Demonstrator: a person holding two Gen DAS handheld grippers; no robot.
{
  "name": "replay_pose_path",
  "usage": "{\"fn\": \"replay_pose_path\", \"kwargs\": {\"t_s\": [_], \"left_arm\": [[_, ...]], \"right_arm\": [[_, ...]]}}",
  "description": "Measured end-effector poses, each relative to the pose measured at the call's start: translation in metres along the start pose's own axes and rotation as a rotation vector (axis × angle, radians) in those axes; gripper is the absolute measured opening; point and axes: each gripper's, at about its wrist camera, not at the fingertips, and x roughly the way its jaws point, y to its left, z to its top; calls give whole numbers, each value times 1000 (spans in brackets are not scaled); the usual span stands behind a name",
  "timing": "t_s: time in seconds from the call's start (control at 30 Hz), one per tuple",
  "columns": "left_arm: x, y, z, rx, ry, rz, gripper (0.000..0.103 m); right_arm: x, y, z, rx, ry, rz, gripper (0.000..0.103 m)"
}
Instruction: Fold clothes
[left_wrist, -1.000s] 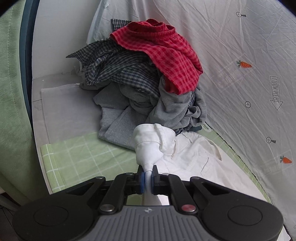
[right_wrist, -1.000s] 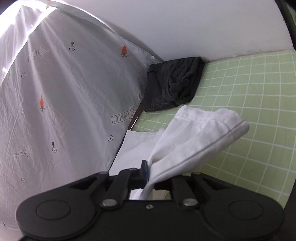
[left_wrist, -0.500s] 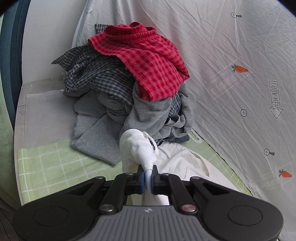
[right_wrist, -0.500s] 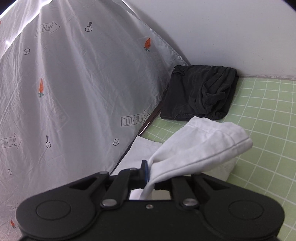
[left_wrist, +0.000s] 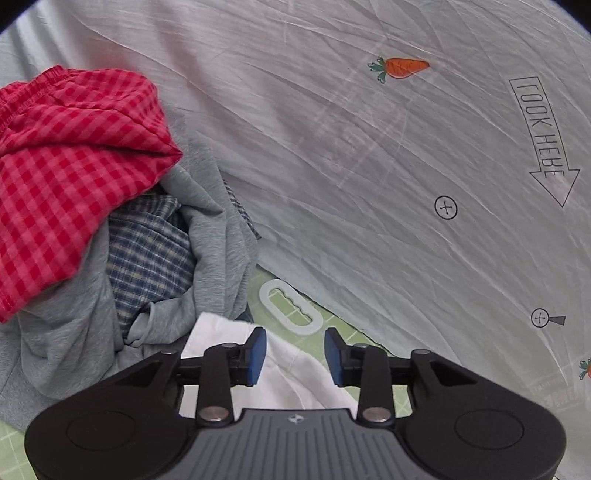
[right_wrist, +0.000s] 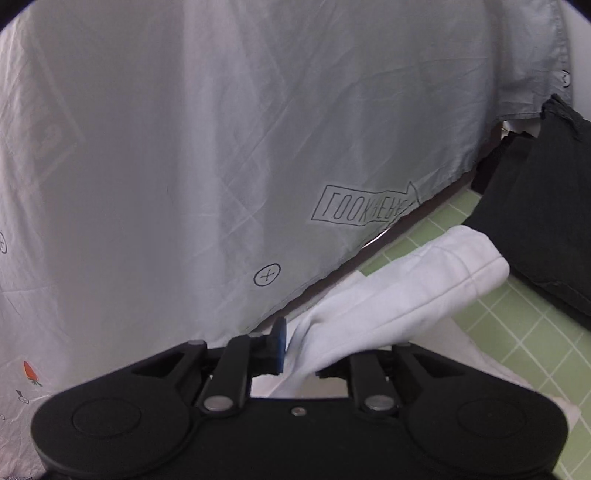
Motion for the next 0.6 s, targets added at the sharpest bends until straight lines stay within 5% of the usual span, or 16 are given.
{"fn": "replay_pose_path", "kwargs": {"t_s": [0.07, 0.1, 0.23, 0.37, 0.5, 0.6], "left_arm": [[-6, -1, -19, 19, 14, -11, 83], [-9, -1, -30, 32, 30, -14, 83], [-22, 8, -80, 63, 153, -30, 83], [-49, 18, -120, 67, 198, -44, 83], [-61, 20, -137, 12, 259, -55, 83], [-65, 21, -152, -52, 303, -74, 83]], "right_arm": [[-1, 6, -15, -46, -36, -45, 61], [-5, 7, -26, -72, -64, -82, 83], [-28, -15, -75, -131, -73, -236, 86], [-57, -67, -113, 16, -67, -386, 88], [-64, -105, -136, 211, -55, -375, 90], [-62, -104, -144, 202, -77, -358, 92]]}}
